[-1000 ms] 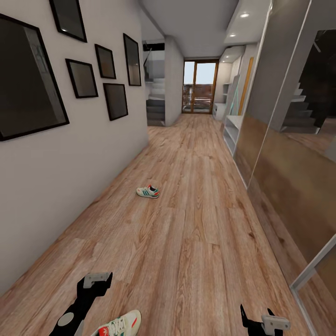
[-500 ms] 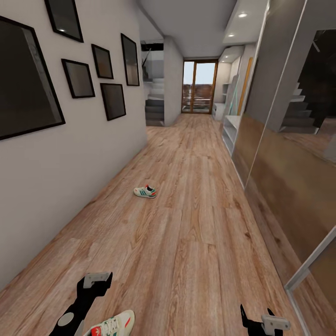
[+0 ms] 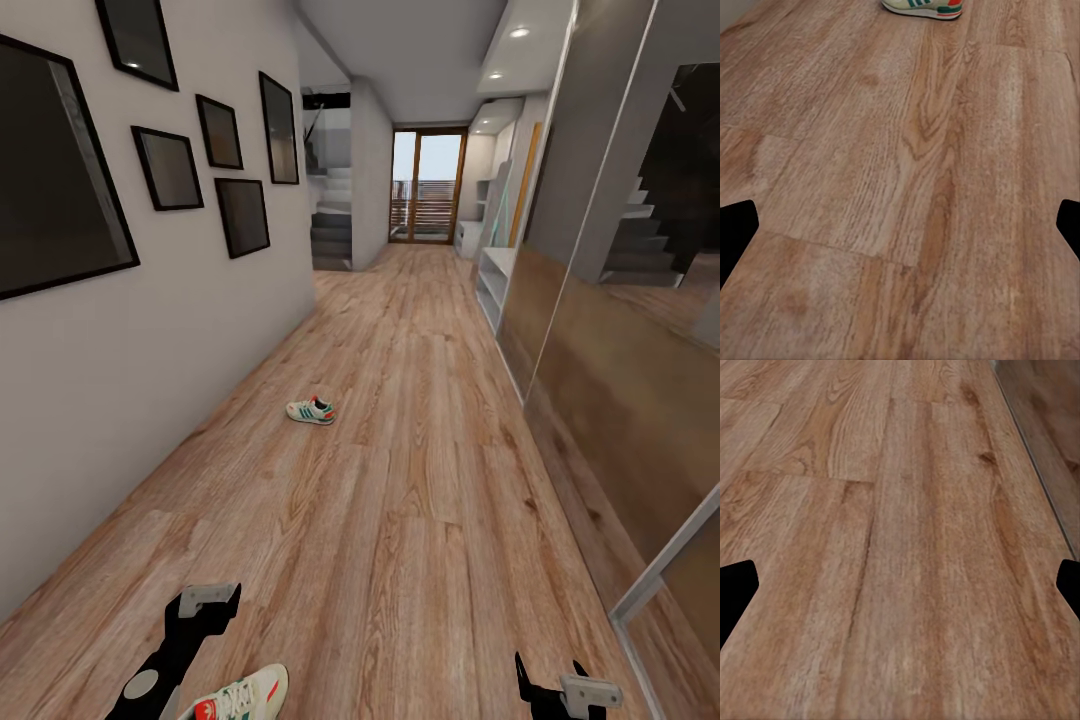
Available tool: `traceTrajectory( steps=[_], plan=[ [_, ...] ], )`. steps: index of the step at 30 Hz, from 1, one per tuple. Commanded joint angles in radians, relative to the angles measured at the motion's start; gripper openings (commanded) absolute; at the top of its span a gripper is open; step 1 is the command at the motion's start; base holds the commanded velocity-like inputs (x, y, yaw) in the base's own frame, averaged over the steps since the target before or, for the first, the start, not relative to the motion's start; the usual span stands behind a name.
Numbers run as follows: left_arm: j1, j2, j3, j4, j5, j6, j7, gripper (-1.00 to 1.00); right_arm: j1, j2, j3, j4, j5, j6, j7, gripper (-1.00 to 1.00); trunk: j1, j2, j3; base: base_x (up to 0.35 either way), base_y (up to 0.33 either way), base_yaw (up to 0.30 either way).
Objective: Pick up the two gym shoes and the two sandals from the corridor floor and place them onto the hallstand (shoe rack) in the corridor, making sure they are on the rack and not on the floor. Arrange them so the two gym shoes are next to each other and the two sandals are next to each other.
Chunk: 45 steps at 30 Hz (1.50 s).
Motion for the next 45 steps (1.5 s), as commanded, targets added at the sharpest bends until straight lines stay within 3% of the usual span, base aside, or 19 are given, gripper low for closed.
traceTrajectory(
  steps=[1, 21, 31, 45],
  plan=[
    [-0.001, -0.001, 0.006, 0.001, -0.005, -0.003, -0.008, 1.0, -0.001, 0.0, 0.007, 0.001, -0.009, -0.003, 0.003, 1.0, 0.0, 0.0, -0.001, 0.0, 0.0, 0.0],
    [-0.001, -0.001, 0.007, 0.001, -0.005, -0.003, -0.008, 1.0, -0.001, 0.0, 0.007, -0.001, -0.009, -0.003, 0.003, 1.0, 0.0, 0.0, -0.001, 0.0, 0.0, 0.005],
    [0.0, -0.001, 0.023, 0.009, -0.013, -0.002, -0.012, 1.0, -0.001, -0.001, 0.004, -0.003, -0.011, -0.003, 0.003, 1.0, 0.0, 0.0, -0.001, 0.0, 0.0, 0.183],
    [0.0, -0.002, 0.019, 0.001, -0.019, -0.002, -0.015, 1.0, -0.001, 0.0, 0.002, -0.005, -0.011, -0.003, 0.004, 1.0, 0.0, 0.0, -0.001, 0.0, 0.0, 0.067]
  ],
)
